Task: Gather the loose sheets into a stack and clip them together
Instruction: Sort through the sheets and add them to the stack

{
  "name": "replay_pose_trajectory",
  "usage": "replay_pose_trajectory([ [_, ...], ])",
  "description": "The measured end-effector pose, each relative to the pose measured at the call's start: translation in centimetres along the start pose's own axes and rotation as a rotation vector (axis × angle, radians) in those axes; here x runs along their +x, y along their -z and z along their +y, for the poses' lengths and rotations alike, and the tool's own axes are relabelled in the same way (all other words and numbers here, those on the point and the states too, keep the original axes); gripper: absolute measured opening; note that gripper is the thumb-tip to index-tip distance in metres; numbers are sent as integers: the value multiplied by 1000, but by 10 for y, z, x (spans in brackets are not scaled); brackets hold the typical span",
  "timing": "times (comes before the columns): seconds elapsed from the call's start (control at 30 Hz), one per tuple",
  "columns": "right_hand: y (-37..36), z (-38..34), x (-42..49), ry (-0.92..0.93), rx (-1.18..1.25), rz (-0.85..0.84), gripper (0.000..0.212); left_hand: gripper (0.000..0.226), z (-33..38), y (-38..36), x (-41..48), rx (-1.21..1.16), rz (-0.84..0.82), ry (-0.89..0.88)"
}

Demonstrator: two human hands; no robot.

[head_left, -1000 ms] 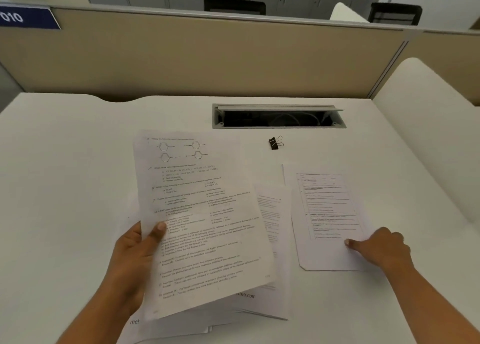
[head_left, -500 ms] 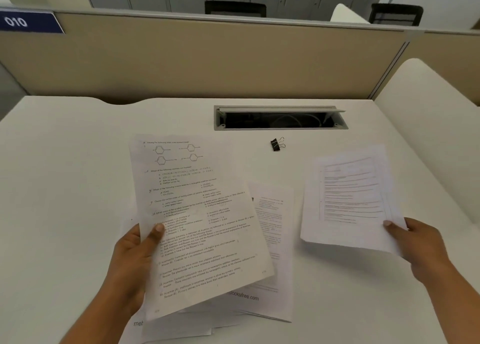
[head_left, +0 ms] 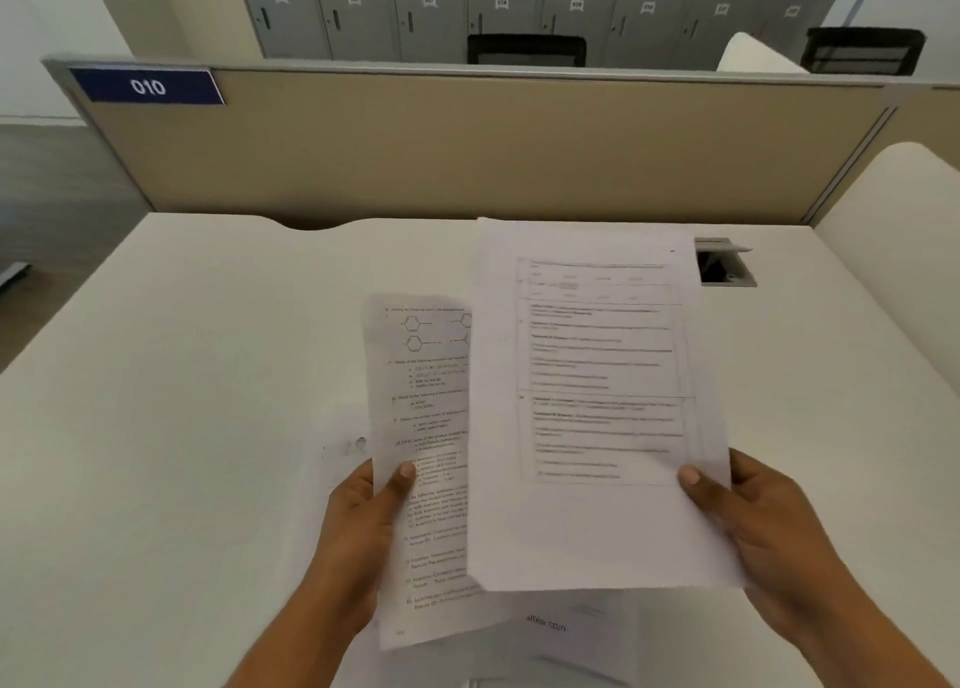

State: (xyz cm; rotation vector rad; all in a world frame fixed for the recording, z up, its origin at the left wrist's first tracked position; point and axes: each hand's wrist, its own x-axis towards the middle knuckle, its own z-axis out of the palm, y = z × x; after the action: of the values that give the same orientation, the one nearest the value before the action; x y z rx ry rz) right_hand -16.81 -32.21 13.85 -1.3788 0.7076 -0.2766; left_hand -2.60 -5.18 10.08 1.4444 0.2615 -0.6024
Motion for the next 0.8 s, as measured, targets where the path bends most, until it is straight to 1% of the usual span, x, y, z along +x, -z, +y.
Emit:
replay_pose_trajectory([
  [0.03,-10,2,-1,-7,-2,-28,35,20,0,-2,-1,4,-12,4],
  [0.1,-25,8,-4,-30,-3,-85,41,18,1,-5,-3,25,-44,10],
  [0.13,-31,10,-5,-48,-1,-111,40,16,1,-5,-5,35,-53,11],
  [0.23,-42,16,-7,-94,-21,-135,25,19,1,-7,-8,32,-52,12],
  [0.33,-47,21,-7,-73,-126,-64,15,20,-1,-8,-10,15,-70,23],
  [0.4,-48,26,-5,-39,-212,20,14,21,-2,-8,-10,4,-84,27],
  [0.47,-49,30,-3,-9,-301,80,24,22,-3,-8,-12,-35,-90,42],
  [0.5,-49,31,-2,-7,-316,81,32,22,-3,-9,-12,-57,-95,54],
  [0.57,-48,31,0,-87,-224,17,42,22,-2,-11,-13,-69,-102,66],
  [0.6,-48,30,1,-143,-171,-45,40,22,-2,-12,-14,-62,-110,65],
  [0.67,-47,27,0,-189,-132,-168,27,21,-3,-13,-13,-41,-122,59],
  [0.73,-45,26,-1,-171,-141,-194,23,21,-2,-13,-13,-16,-124,61],
  [0.8,-45,28,-2,-154,-135,-176,21,20,-3,-11,-10,5,-121,62],
])
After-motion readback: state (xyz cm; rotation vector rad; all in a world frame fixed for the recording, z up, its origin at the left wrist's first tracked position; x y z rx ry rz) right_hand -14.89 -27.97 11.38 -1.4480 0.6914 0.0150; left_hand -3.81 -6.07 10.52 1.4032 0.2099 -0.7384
